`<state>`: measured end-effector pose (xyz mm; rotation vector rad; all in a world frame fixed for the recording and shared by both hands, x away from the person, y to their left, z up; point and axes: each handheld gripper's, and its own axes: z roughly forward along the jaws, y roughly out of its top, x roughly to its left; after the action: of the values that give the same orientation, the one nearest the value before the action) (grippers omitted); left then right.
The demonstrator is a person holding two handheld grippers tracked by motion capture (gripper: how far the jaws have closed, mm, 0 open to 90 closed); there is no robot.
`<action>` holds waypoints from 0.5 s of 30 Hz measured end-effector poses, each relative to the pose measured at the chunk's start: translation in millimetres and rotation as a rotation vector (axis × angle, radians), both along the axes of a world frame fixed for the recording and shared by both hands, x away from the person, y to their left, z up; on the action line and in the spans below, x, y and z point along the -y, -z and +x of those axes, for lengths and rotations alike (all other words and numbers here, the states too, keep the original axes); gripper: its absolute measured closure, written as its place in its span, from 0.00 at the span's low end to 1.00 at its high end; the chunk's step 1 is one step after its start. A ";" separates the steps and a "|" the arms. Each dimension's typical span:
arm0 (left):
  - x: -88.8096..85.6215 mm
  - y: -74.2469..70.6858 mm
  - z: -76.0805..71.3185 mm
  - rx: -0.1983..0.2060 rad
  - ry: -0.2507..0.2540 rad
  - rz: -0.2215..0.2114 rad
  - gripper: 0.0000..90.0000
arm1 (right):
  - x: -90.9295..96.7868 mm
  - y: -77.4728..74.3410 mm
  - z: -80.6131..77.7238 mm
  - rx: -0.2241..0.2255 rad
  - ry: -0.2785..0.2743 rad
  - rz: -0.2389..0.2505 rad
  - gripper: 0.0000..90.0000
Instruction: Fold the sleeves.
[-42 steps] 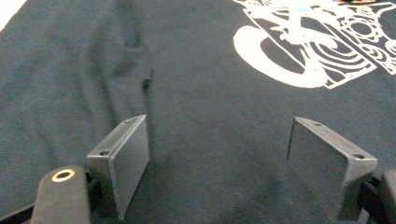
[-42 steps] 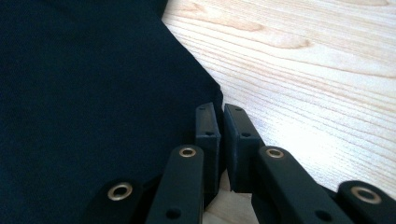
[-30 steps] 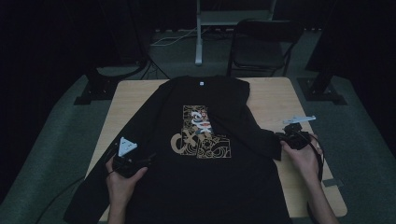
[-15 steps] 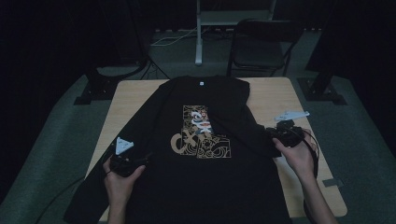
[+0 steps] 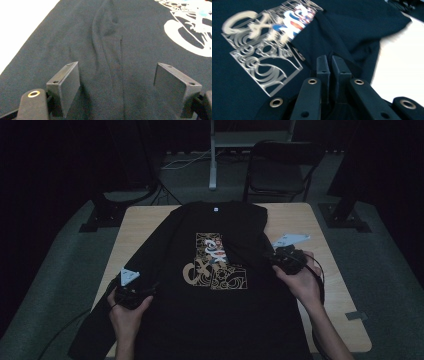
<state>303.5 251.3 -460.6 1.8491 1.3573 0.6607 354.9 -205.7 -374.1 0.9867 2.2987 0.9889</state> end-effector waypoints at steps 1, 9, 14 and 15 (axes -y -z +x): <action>0.3 1.1 1.1 -0.014 -0.007 0.004 0.25 | -5.1 -2.0 -0.5 0.004 -0.011 0.002 0.94; -3.4 0.9 1.2 -0.015 -0.052 0.012 0.25 | -45.8 -9.3 -1.5 0.012 -0.106 0.012 0.94; -10.7 0.1 -0.3 -0.007 -0.119 -0.007 0.25 | -78.4 -9.5 -5.3 0.010 -0.183 0.021 0.94; -11.5 0.1 -0.4 -0.007 -0.128 -0.010 0.25 | -85.2 -9.3 -5.7 0.010 -0.198 0.018 0.94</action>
<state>303.0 262.9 -460.8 1.7694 1.4902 0.7119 349.1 -120.5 -364.8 0.7697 2.4185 1.0910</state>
